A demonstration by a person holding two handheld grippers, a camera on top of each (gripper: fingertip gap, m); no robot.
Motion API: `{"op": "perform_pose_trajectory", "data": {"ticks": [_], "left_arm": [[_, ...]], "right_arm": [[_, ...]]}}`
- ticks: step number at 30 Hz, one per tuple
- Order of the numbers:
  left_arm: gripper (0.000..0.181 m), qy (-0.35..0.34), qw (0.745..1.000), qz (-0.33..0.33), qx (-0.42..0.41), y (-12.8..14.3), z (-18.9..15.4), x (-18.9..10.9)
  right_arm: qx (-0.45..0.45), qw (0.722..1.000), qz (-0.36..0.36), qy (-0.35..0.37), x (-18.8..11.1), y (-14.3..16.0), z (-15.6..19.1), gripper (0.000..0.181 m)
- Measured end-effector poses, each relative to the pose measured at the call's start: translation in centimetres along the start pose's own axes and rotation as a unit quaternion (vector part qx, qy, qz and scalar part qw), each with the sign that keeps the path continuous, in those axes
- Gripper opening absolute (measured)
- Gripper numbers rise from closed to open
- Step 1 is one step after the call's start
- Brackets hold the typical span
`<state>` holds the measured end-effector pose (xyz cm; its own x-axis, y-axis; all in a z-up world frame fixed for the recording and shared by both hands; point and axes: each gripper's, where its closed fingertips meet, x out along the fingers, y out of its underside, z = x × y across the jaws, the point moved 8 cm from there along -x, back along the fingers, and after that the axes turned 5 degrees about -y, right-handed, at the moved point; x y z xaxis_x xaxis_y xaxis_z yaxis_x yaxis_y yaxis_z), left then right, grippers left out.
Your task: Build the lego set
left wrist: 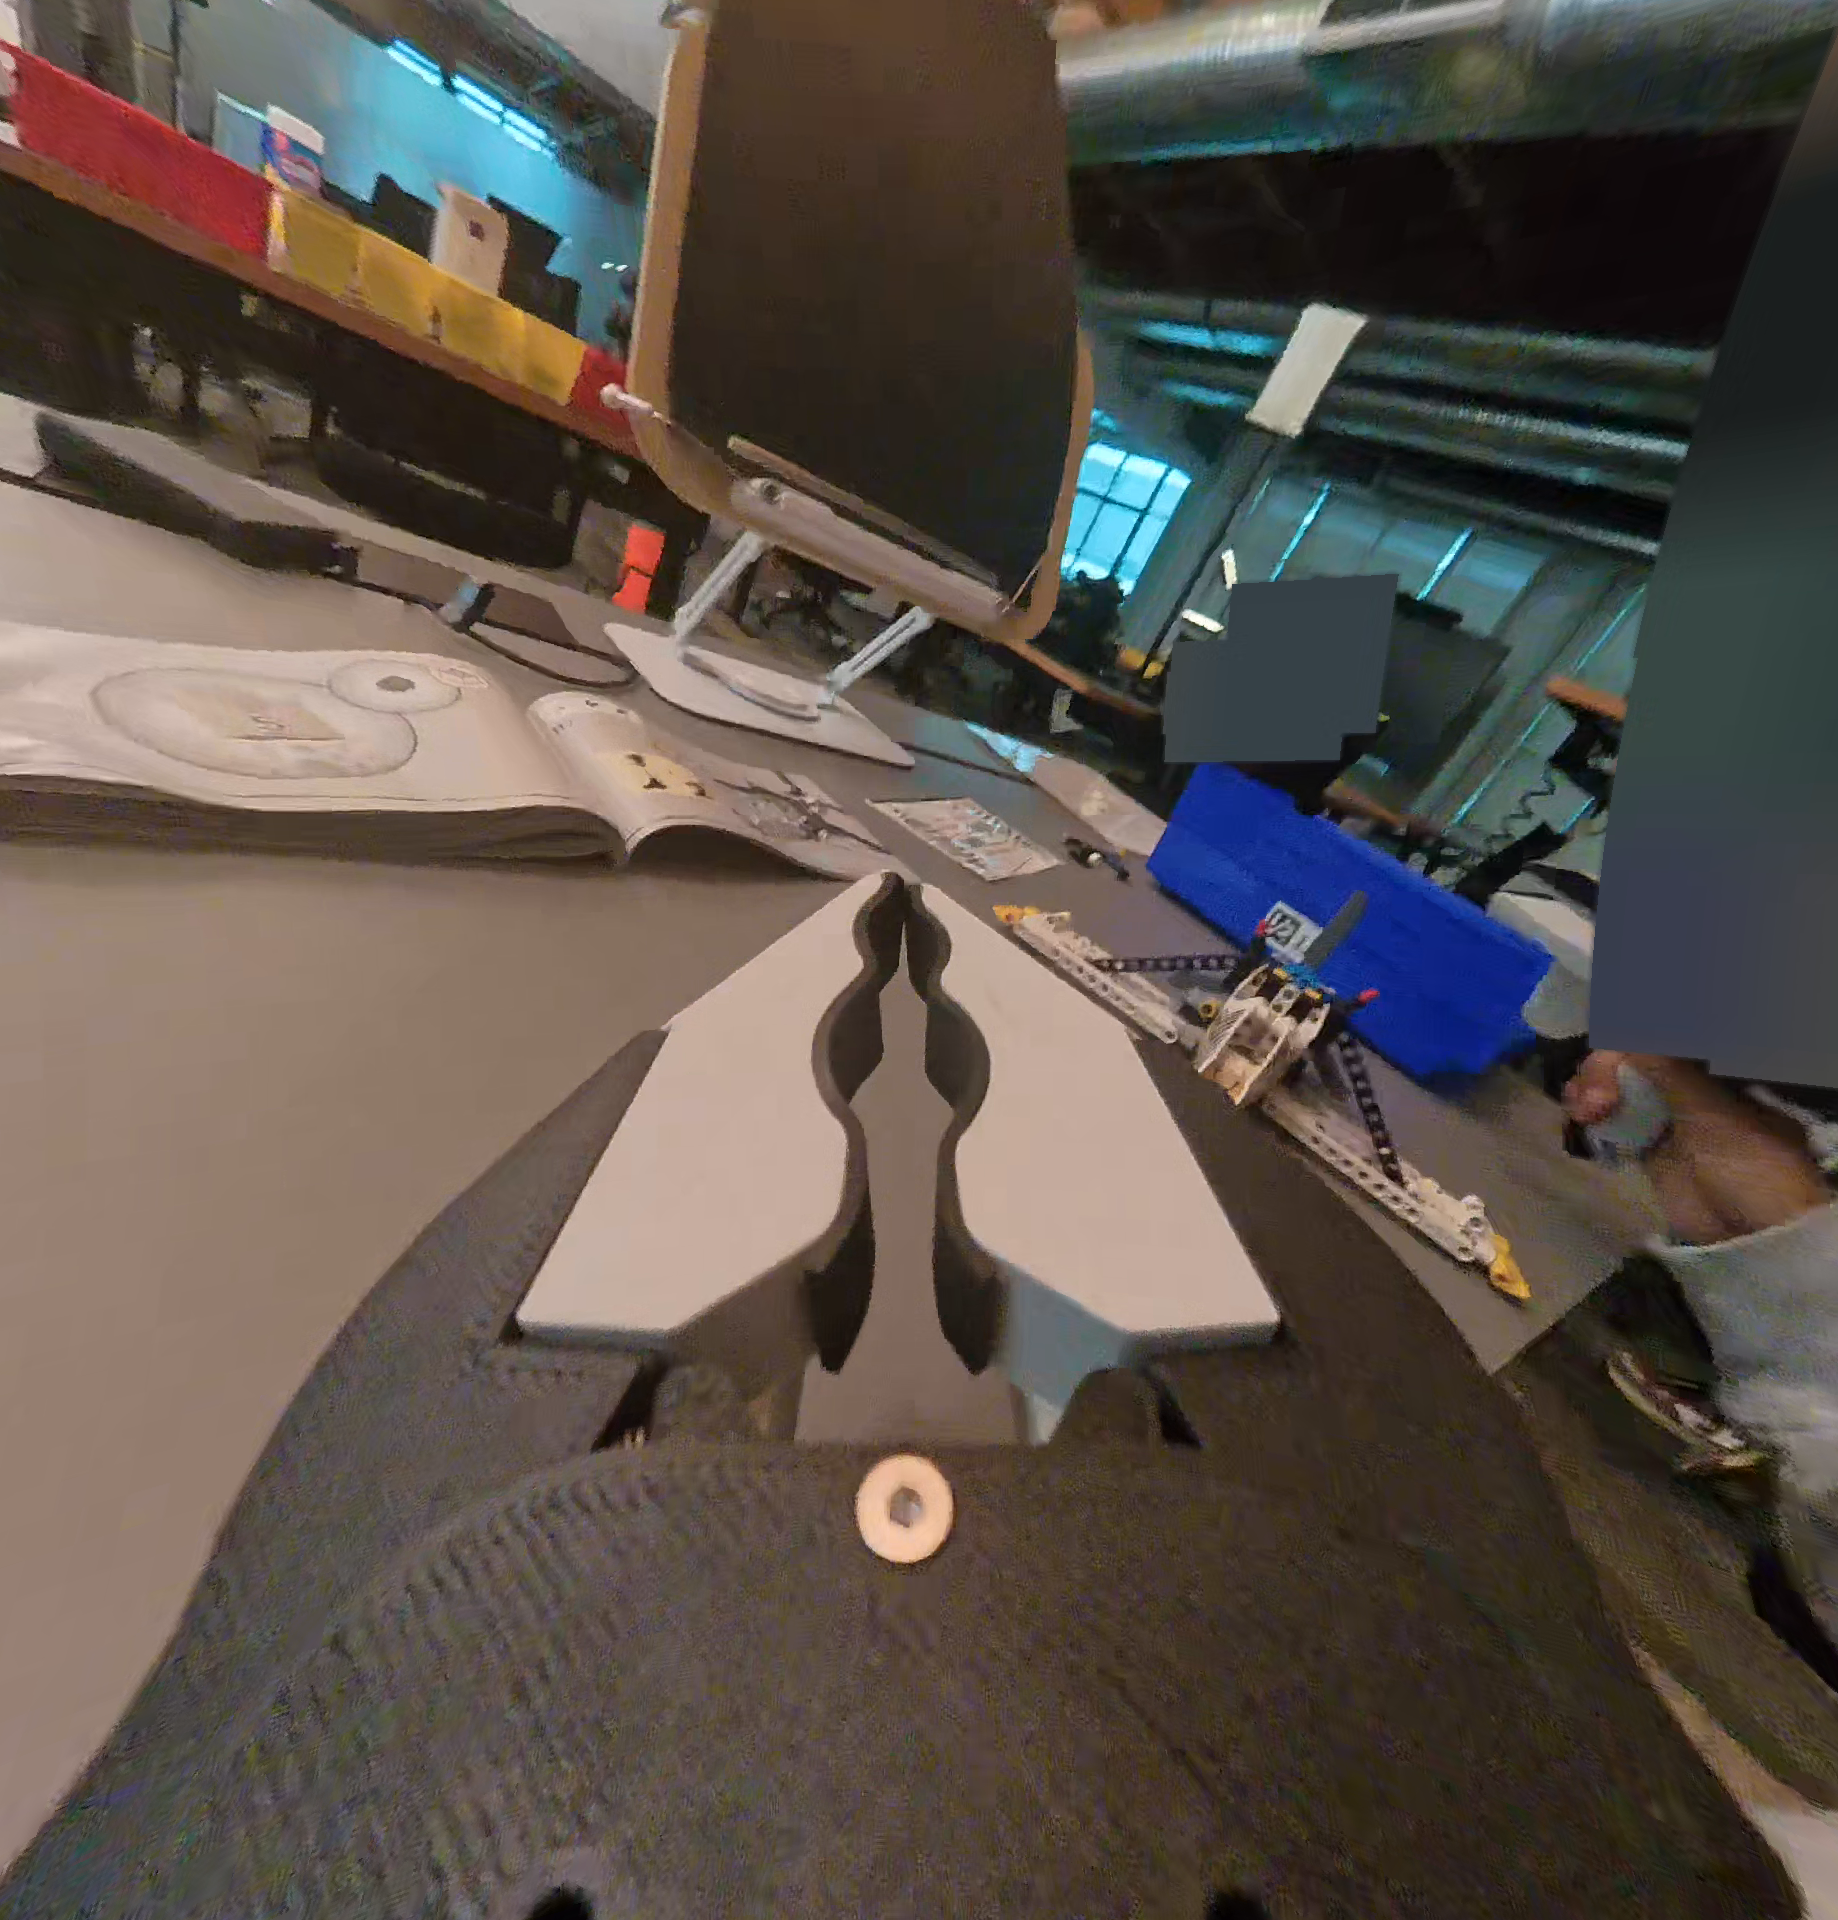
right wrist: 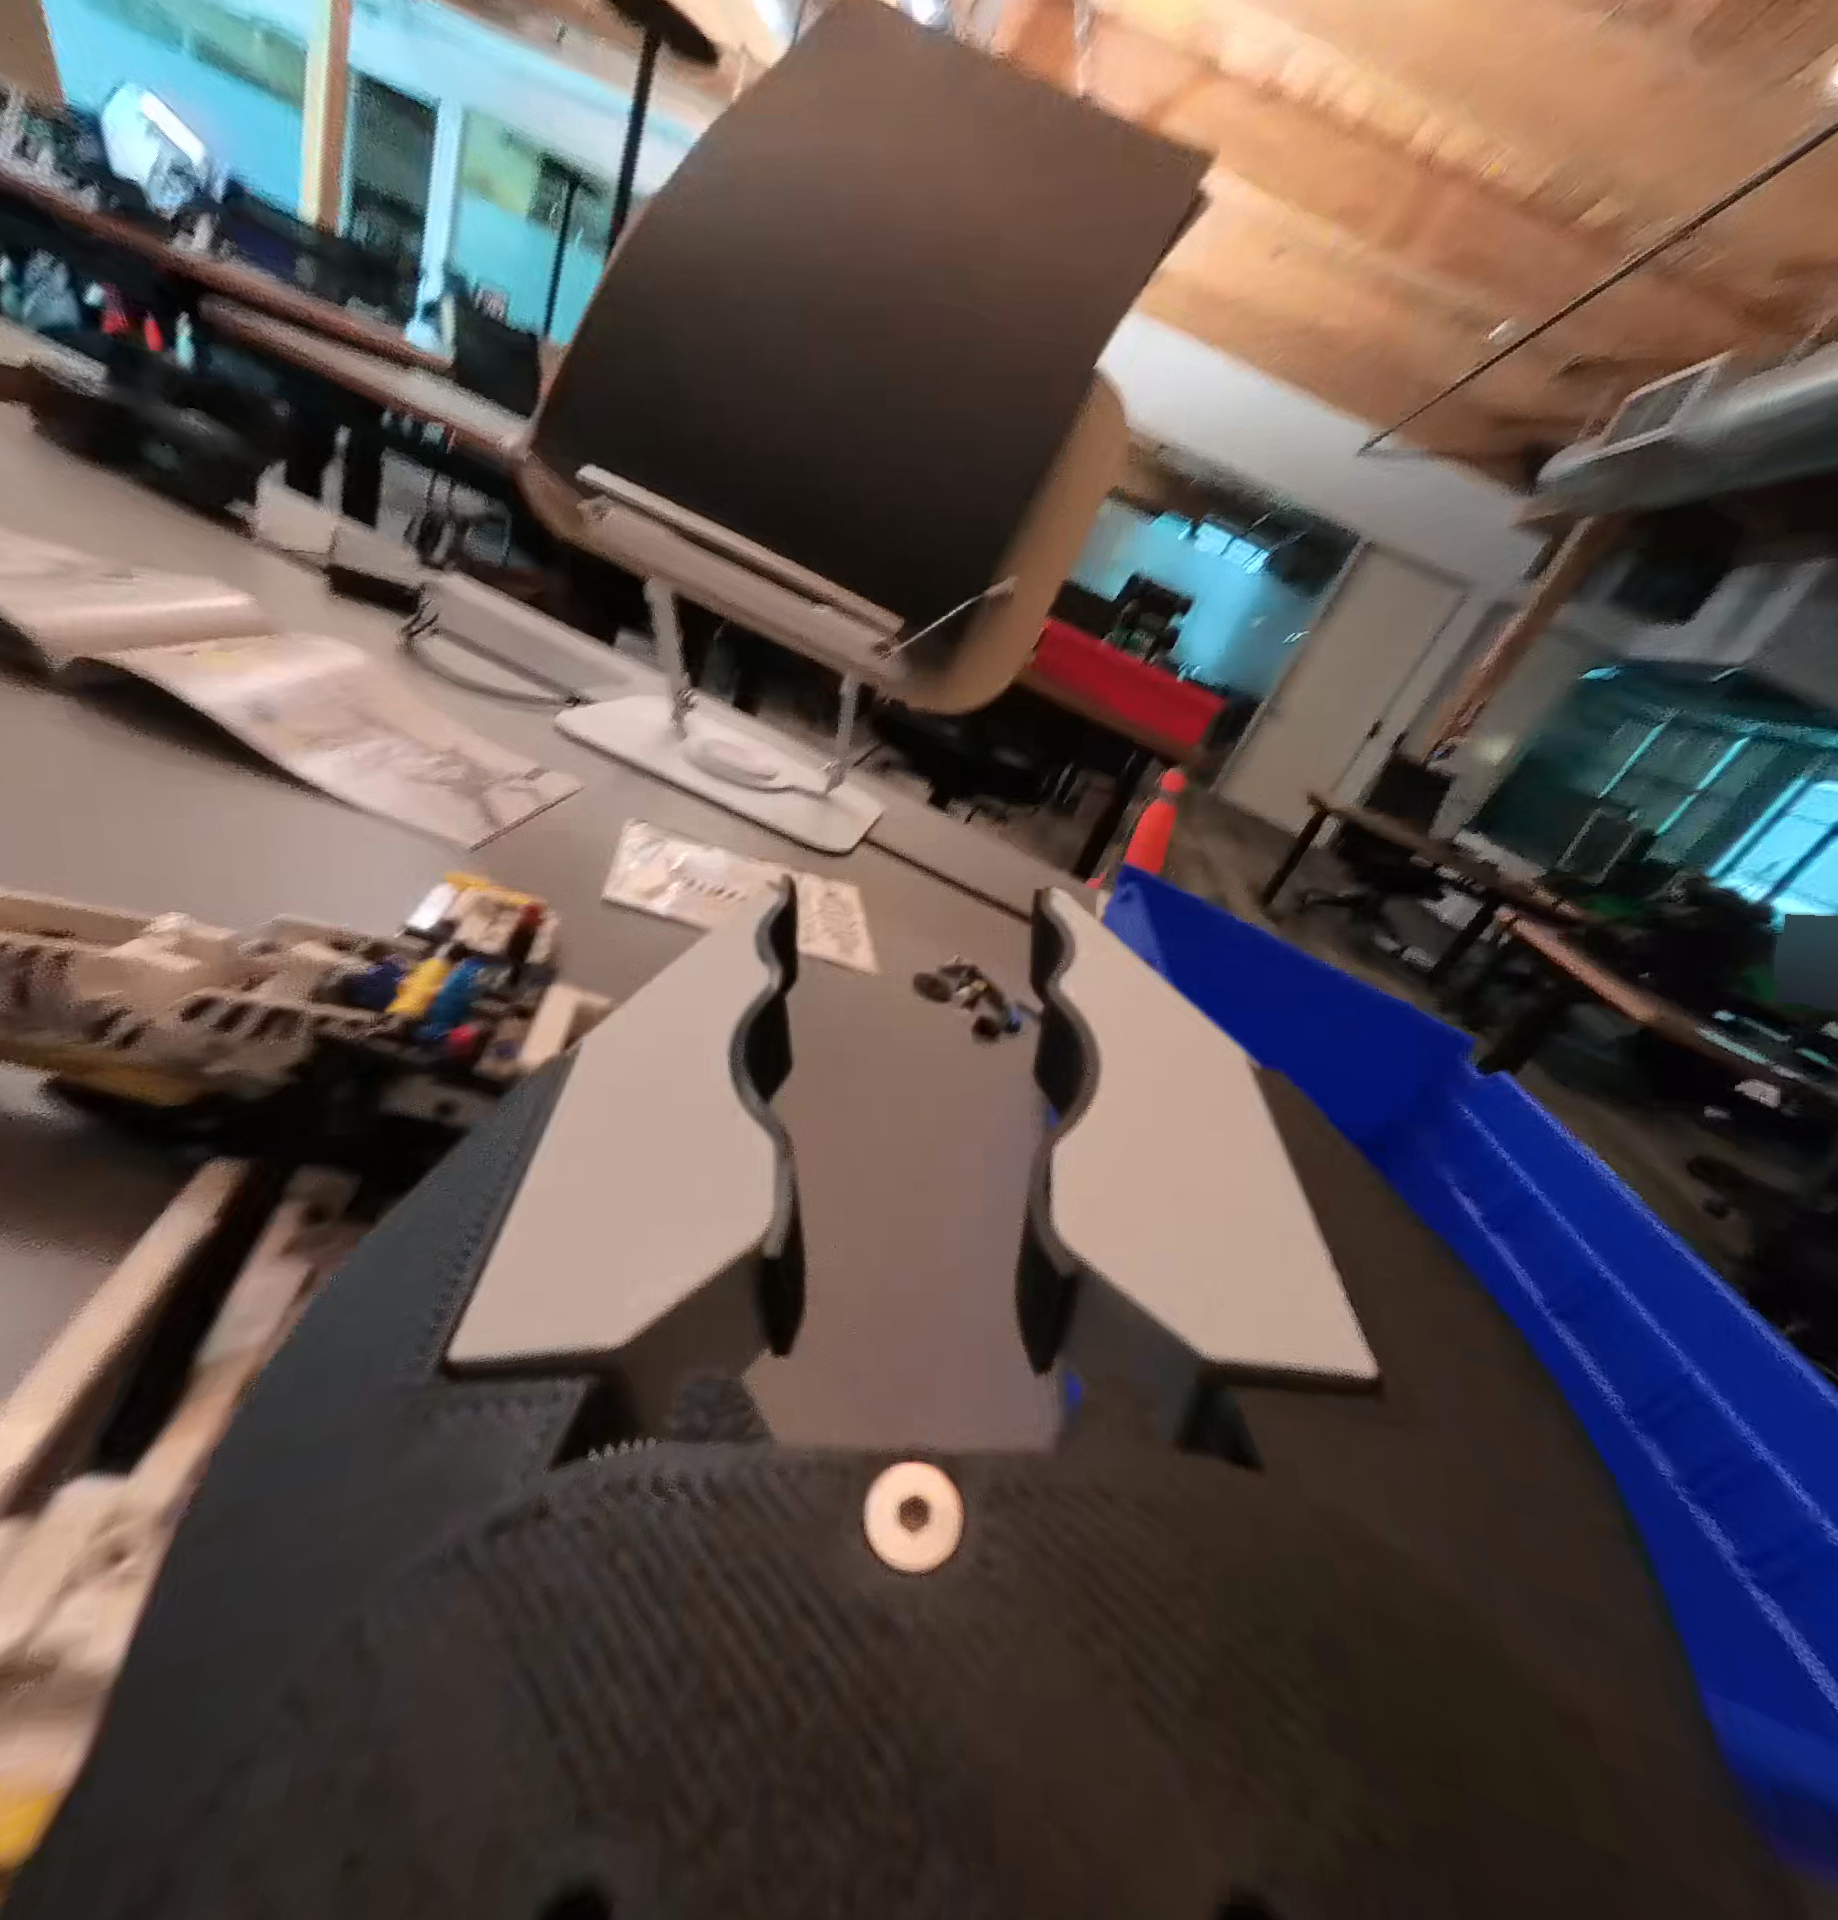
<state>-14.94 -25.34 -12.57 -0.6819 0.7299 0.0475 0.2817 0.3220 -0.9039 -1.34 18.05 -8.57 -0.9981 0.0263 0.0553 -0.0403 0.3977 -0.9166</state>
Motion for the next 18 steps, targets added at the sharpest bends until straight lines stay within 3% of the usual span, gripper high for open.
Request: {"op": "perform_pose_trajectory", "data": {"ticks": [3,7,12,18], "left_arm": [[0.000,0.031,0.999,-0.001,-0.015,-0.9,0.2,1.8],[0.000,0.120,0.992,0.035,-0.031,-3.1,-1.5,6.1],[0.000,0.078,0.992,0.059,0.082,-3.6,-0.9,11.9],[0.020,0.047,0.980,0.075,0.179,-2.5,0.7,16.3]], "right_arm": [[0.003,1.000,-0.019,-0.009,2.1,0.6,-0.9,0.045],[-0.076,0.997,0.016,0.028,5.6,-0.4,-1.5,0.051],[-0.101,0.993,-0.031,0.045,6.9,-1.1,-2.3,0.050],[0.058,0.997,-0.056,-0.005,7.5,2.2,-3.3,0.044]]}}
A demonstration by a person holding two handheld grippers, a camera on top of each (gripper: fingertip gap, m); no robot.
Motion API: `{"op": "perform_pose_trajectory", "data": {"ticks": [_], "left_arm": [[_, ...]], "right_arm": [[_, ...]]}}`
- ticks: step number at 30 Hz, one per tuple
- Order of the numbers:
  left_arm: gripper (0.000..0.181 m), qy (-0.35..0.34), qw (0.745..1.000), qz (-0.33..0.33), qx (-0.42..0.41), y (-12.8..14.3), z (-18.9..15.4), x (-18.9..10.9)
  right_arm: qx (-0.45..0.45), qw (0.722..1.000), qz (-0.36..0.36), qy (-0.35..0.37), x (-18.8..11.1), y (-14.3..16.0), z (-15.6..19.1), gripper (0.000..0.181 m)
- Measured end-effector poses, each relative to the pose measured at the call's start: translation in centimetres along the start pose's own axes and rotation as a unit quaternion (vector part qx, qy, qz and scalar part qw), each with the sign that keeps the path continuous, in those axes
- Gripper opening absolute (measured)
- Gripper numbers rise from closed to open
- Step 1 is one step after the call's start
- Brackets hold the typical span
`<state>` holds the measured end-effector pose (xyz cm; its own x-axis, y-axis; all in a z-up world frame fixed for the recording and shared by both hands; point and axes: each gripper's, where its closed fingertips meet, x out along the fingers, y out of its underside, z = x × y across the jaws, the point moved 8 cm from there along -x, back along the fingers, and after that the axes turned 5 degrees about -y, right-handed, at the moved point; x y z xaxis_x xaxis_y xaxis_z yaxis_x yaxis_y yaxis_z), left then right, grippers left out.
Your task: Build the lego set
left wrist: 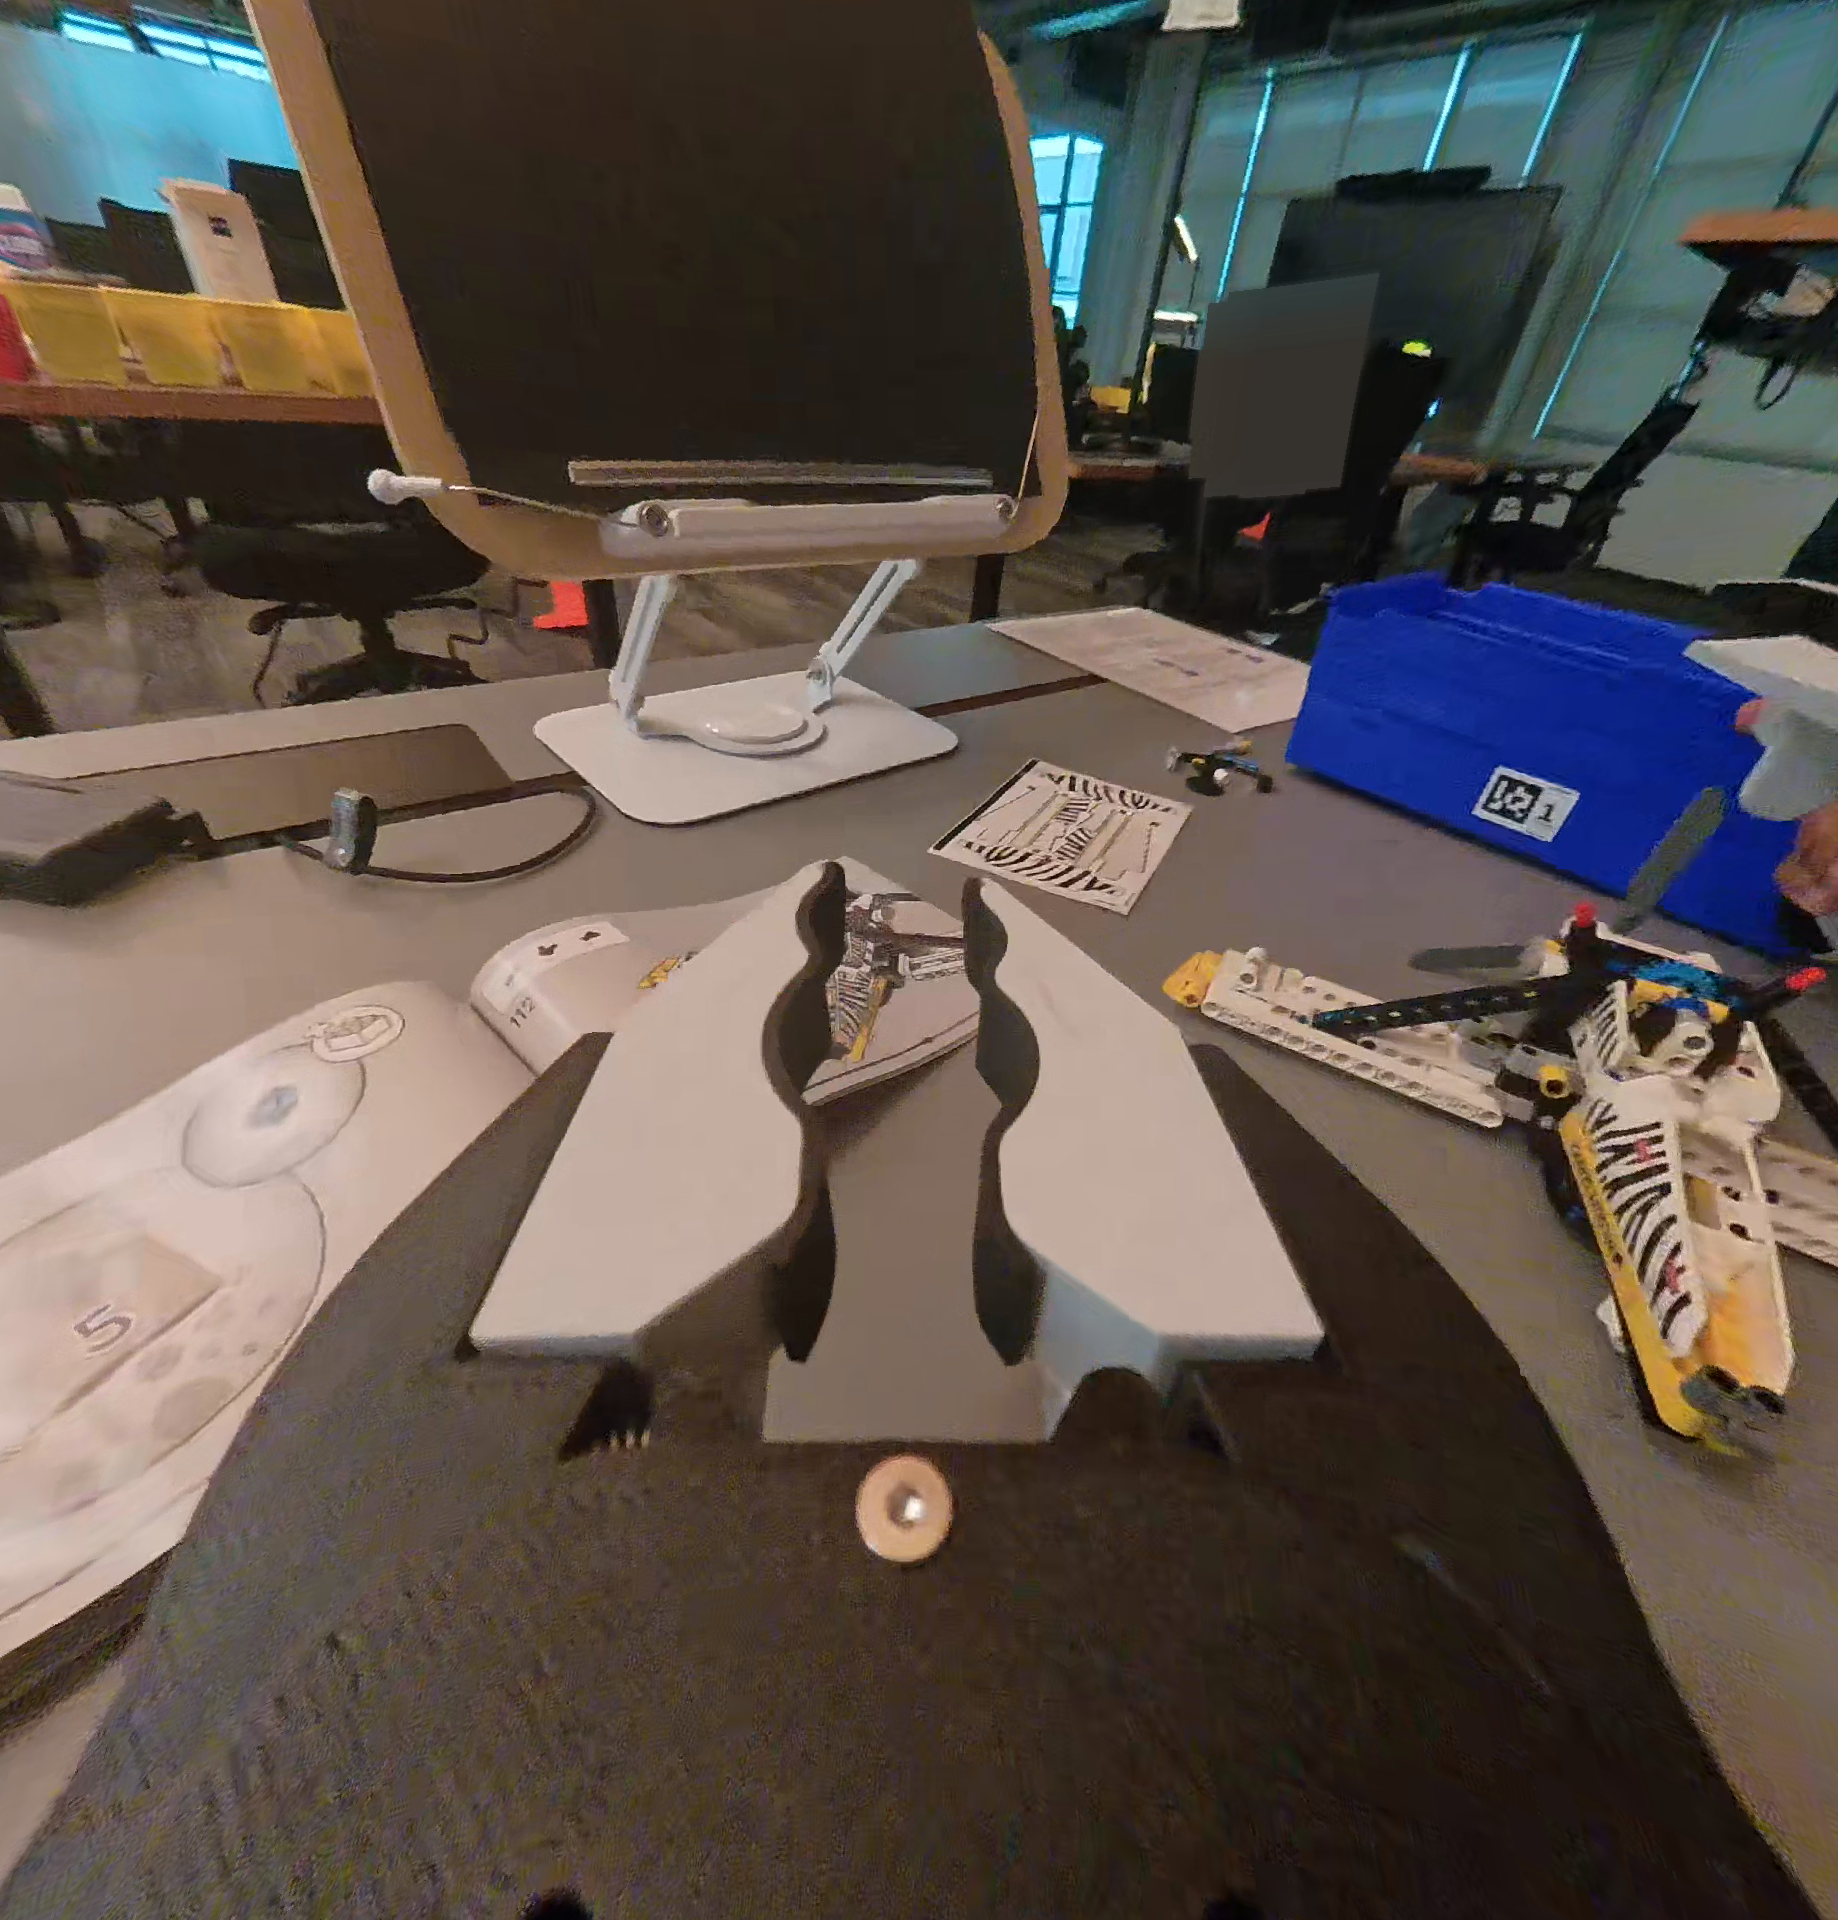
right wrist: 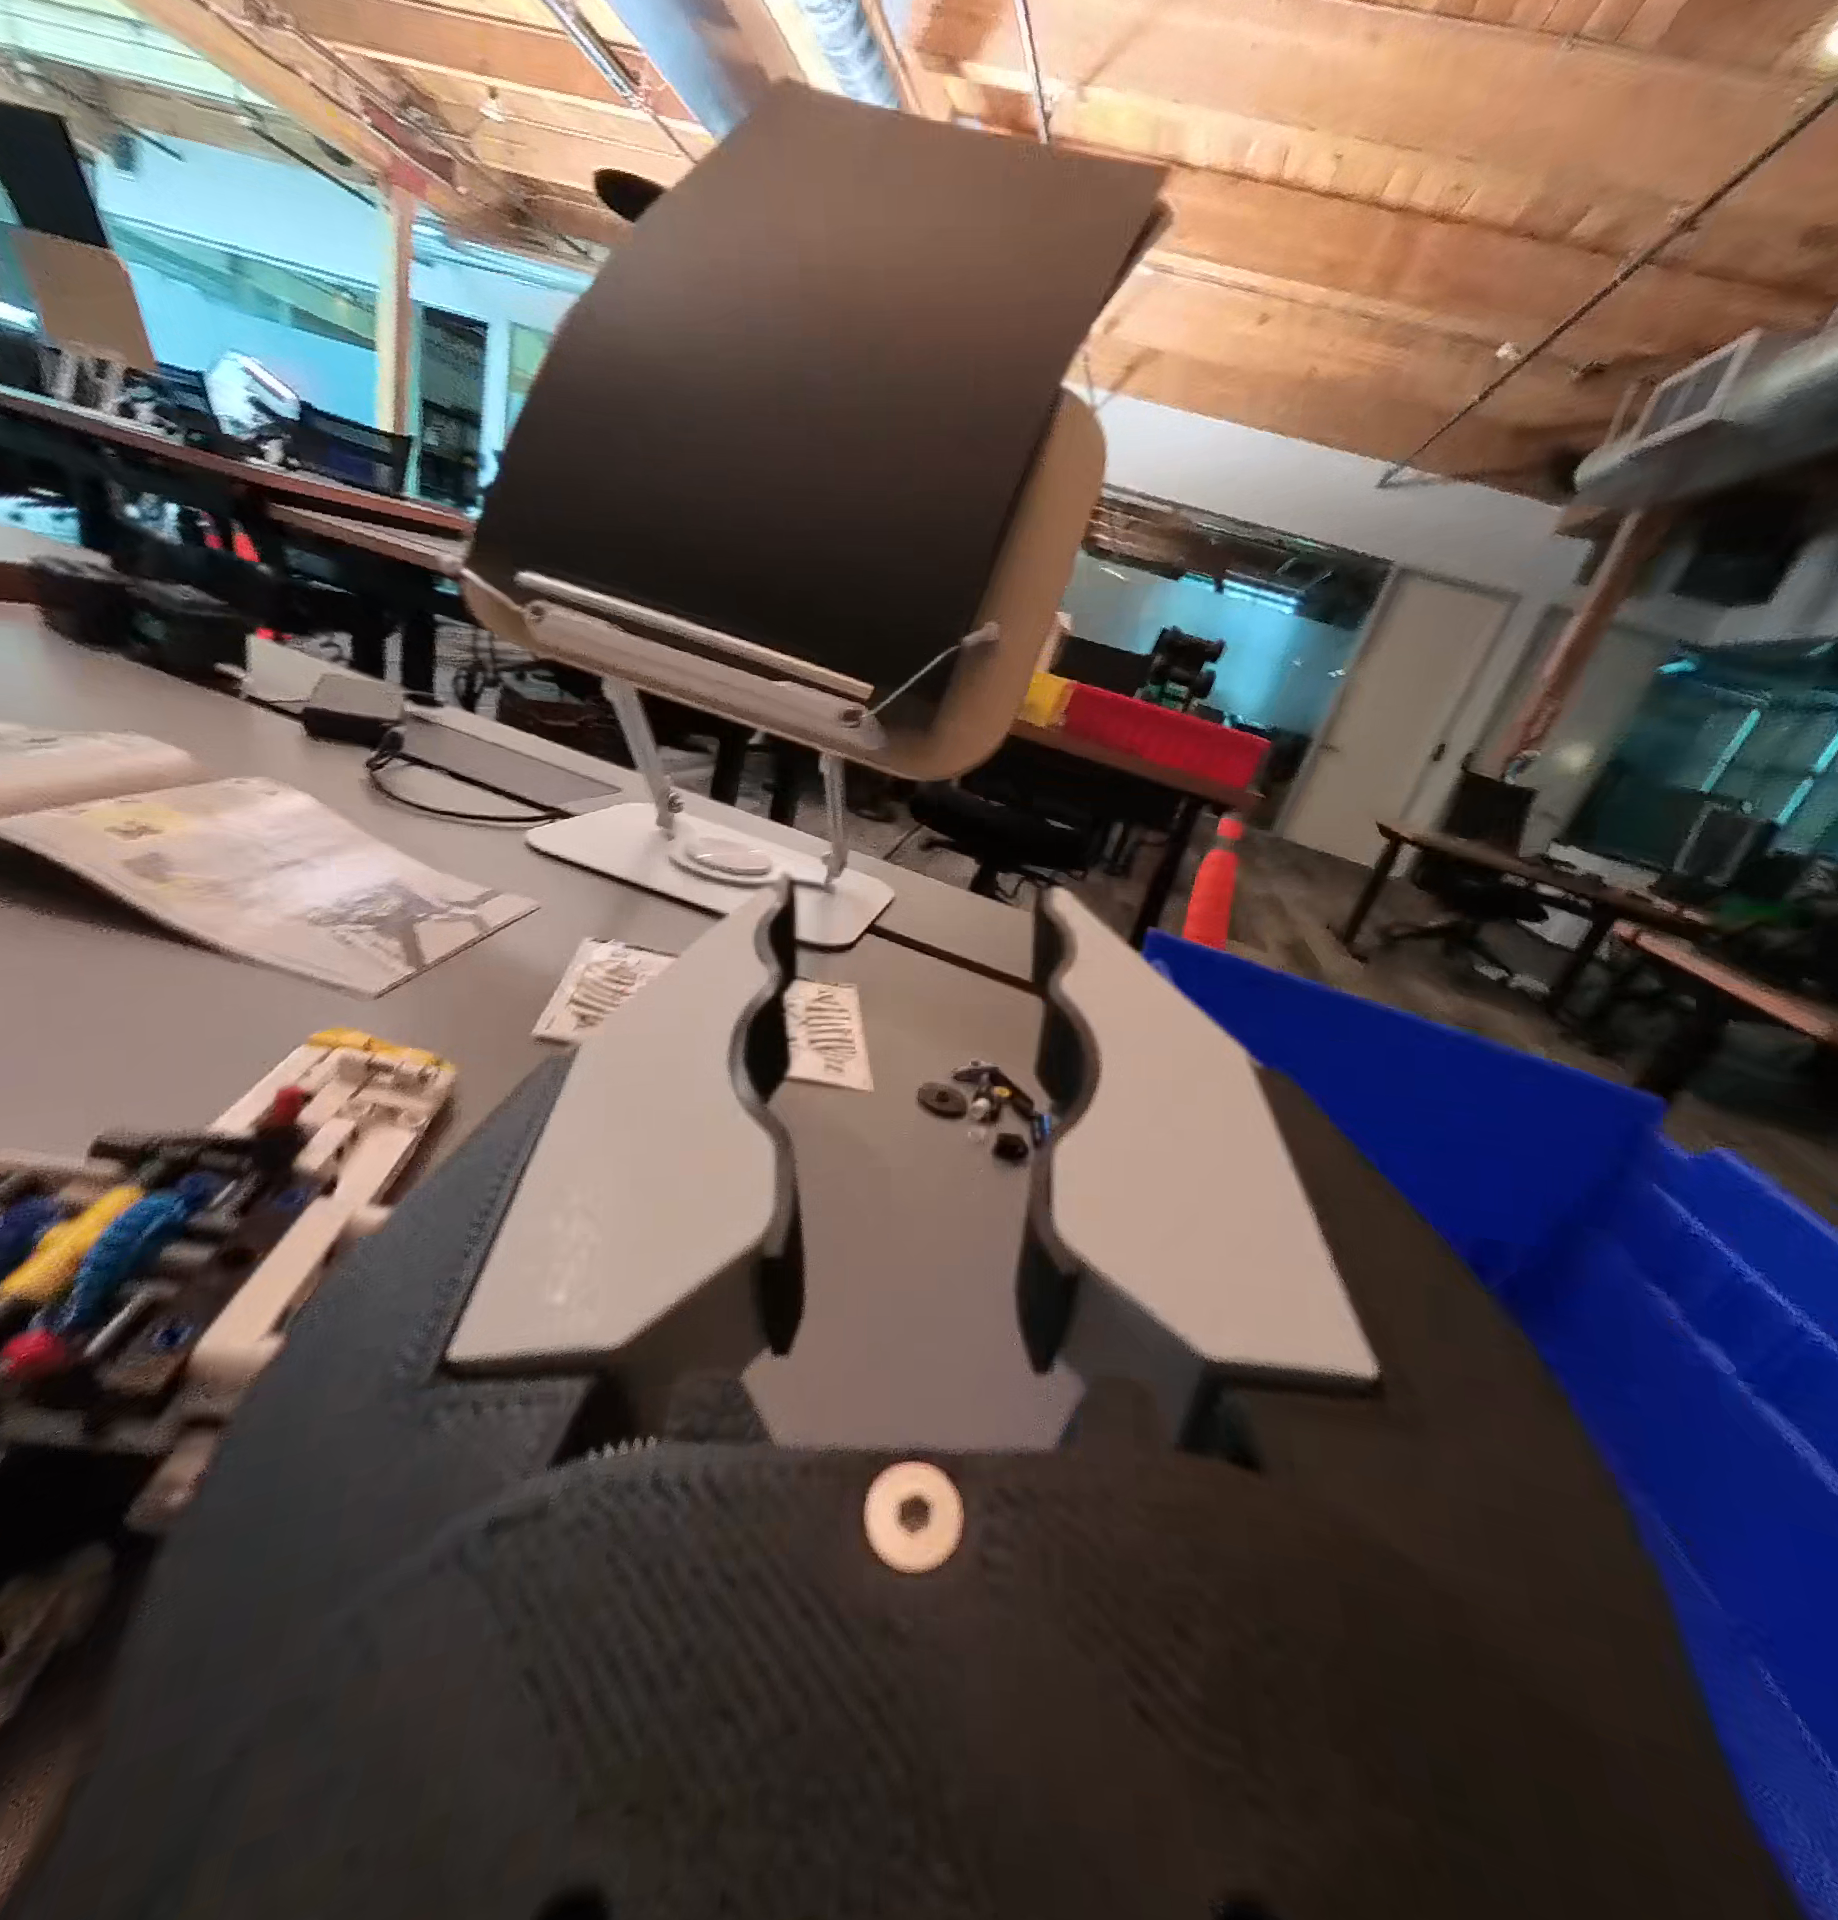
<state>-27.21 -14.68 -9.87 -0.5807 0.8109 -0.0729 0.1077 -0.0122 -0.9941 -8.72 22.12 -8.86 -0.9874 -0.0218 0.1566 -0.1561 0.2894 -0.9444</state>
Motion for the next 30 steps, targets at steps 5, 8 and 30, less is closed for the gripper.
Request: {"op": "perform_pose_trajectory", "data": {"ticks": [5,8,30], "left_arm": [[0.023,0.020,0.998,-0.060,-0.024,0.7,-0.1,-1.9],[0.022,0.005,0.994,-0.106,-0.019,0.2,0.4,-2.4],[0.023,0.036,0.994,-0.096,-0.041,0.7,0.0,-1.7]], "right_arm": [[-0.084,0.990,-0.113,-0.018,-2.9,-2.3,2.8,0.006],[-0.025,0.988,-0.143,-0.042,-3.6,-2.0,3.6,0.009],[-0.029,0.996,-0.054,-0.067,-2.8,0.2,3.7,0.014]]}}
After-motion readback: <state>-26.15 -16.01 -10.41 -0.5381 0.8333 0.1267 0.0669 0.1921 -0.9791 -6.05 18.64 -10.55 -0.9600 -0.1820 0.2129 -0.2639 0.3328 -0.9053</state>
